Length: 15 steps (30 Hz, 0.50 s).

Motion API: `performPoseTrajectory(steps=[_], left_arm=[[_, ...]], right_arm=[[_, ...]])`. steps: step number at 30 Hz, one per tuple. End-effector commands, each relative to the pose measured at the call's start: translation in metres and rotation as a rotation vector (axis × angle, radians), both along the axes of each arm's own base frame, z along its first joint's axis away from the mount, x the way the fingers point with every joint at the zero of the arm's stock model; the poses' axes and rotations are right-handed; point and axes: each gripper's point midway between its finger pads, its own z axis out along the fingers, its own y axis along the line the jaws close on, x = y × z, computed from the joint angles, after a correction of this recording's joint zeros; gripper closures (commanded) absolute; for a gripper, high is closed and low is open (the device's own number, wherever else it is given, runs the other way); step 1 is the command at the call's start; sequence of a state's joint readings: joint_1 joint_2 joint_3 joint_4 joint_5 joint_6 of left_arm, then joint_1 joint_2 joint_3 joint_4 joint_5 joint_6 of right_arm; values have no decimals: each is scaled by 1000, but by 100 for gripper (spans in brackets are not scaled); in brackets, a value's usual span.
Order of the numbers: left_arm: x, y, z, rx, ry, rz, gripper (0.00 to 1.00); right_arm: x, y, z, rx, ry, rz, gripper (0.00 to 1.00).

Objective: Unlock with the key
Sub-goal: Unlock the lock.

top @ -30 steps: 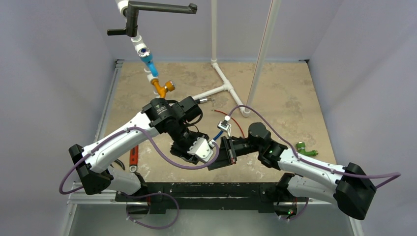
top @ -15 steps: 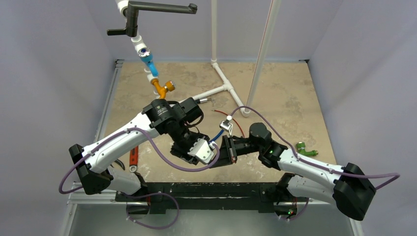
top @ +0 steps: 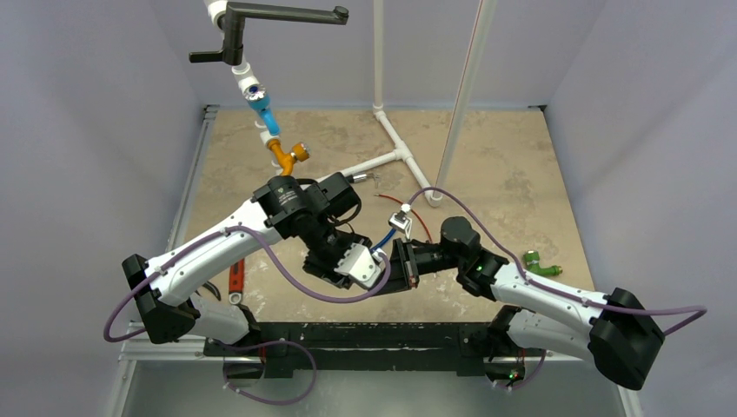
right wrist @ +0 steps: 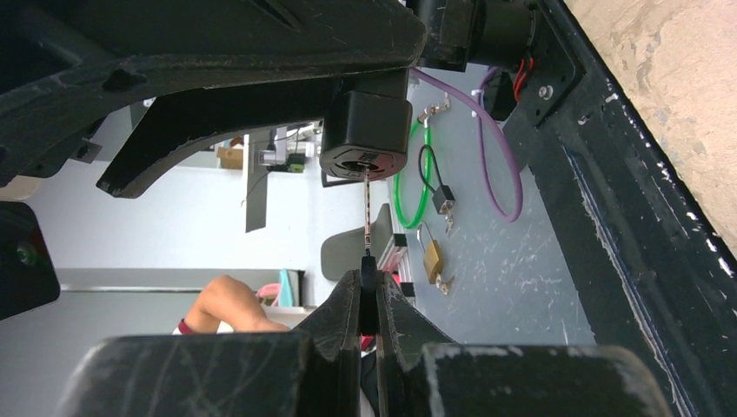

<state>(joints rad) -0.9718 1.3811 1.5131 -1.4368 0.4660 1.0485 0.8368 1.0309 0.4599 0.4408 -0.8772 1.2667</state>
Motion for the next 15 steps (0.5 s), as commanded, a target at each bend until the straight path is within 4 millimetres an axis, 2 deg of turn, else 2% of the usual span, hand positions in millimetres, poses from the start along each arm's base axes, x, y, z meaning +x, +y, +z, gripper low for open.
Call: performPoseTrajectory(steps=[1, 5, 15], left_arm=[[6, -15, 18, -93, -43, 23, 100], [12, -17, 16, -86, -62, 55, 100], [13, -18, 14, -77, -76, 60, 100]], right_arm=[[7, 2, 13, 38, -40, -36, 100], [8, 3, 14, 42, -41, -43, 100], [12, 5, 15, 46, -18, -58, 100]])
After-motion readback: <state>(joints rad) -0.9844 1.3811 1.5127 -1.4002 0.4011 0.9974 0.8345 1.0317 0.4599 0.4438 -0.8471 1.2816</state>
